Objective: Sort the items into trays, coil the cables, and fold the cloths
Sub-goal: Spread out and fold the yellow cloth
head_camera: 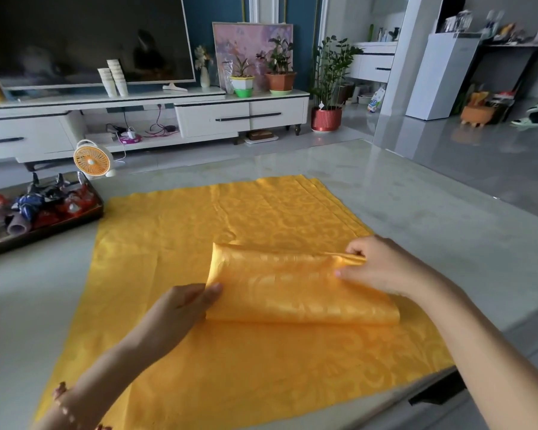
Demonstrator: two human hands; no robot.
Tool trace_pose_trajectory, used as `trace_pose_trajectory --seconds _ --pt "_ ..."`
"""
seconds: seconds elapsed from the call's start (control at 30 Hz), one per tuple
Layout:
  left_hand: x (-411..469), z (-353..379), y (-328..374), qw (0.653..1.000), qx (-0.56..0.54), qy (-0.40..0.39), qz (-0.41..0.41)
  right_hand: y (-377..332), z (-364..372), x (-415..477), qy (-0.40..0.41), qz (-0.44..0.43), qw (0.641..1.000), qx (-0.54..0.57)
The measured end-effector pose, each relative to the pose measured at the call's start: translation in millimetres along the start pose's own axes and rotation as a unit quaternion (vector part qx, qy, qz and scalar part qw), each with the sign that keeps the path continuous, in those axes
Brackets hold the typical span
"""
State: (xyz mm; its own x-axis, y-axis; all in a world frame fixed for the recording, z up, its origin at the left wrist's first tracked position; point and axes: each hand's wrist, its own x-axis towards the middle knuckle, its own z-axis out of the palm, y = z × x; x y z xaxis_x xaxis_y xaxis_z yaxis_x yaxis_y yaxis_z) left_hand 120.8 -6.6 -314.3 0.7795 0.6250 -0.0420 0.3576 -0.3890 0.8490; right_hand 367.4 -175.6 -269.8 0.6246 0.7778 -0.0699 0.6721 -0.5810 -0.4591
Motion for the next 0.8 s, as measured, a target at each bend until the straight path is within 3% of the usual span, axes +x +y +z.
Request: trace_pose_trajectory --seconds 0.13,0.23,0.4,0.47,0.57,0.67,0.8 --pt "18 6 3 0.998 0.037 0.045 -0.033 0 12 17 0.087 0.03 0.994 0.061" --pt "31 14 7 0.977 0.18 0.087 -0.074 -5 29 26 0.141 0.048 0.987 0.066" --pt "35 39 18 0.924 0.328 0.17 -0.098 -9 47 31 0.15 0.092 0.978 -0.113" --pt "36 45 23 0.901 0.385 0.169 -0.109 -18 49 30 0.189 0.059 0.955 -0.219" --pt "43 43 32 0.868 0.459 0.14 -0.128 -40 63 30 0.216 -0.101 0.959 -0.15" --pt "55 39 31 0.9 0.38 0.131 -0.168 -60 86 31 0.137 -0.215 0.967 -0.013" --pt "70 35 24 0.945 0.216 0.182 -0.163 -51 103 41 0.05 -0.16 0.982 -0.083"
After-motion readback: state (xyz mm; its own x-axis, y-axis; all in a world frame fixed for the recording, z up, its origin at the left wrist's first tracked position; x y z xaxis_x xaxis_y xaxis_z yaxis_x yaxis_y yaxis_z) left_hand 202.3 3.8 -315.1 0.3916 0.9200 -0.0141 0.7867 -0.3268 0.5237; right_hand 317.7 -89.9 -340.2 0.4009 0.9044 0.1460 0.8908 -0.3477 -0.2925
